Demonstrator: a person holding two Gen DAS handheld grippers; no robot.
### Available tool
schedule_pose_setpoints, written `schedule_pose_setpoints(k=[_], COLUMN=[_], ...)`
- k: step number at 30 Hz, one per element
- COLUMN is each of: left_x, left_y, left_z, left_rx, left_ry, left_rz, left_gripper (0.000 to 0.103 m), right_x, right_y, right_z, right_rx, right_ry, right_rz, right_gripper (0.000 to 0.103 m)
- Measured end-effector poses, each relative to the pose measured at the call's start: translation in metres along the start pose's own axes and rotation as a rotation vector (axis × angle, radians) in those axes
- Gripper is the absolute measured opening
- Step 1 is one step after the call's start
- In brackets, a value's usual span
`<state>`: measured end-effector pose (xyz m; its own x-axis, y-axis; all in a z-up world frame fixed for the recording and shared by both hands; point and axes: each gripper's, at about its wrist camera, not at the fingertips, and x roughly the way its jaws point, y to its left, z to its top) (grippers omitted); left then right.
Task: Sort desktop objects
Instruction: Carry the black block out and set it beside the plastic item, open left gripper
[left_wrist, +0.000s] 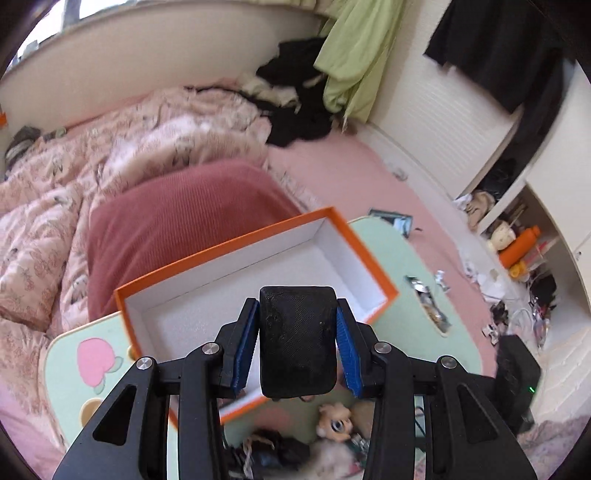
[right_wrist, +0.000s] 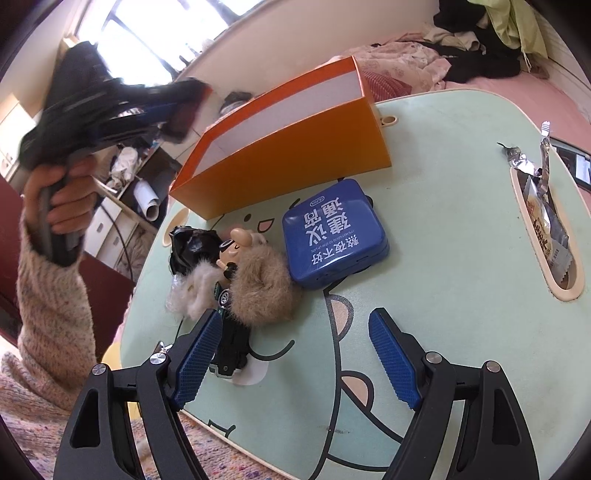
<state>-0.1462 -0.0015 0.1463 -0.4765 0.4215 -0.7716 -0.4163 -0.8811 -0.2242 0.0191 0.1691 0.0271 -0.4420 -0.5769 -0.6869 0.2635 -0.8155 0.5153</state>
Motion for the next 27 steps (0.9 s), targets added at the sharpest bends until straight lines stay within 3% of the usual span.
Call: schedule_pose_setpoints(k=[3,6,11,17,27], left_x=[-0.029,-0.038,-0.029,-0.013,0.014], left_y=[-0.008,-0.003,0.015,0.026,0.004], left_z=[-0.026,-0.06,-0.126,-0.186,-0.182], left_rx=[0.028,0.021,-0.076,-0.169,-0.13], left_ry=[-0.03,-0.005,0.091,0.121,0.082], left_rz=[0.017,0.035,0.092,0.165,0.153], left_gripper=[0.042,0.042,0.042,0.042,0.042], right_x=[0.0,-0.001,0.0,0.001,0.002], right_y=[0.001,0.001,0.004,0.008,0.015], right_z=[0.0,-0.001,-0.002,-0.004,-0.006], right_rx=[-0.005,-0.01,-0.023,-0.039,-0.053], right_ry=[0.002,0.001,0.003,0.008,0.007], right_rz=[0.0,0.0,-0.001,-0.006,-0.011], right_gripper=[0.081,0.081,0.081,0.081,0.081])
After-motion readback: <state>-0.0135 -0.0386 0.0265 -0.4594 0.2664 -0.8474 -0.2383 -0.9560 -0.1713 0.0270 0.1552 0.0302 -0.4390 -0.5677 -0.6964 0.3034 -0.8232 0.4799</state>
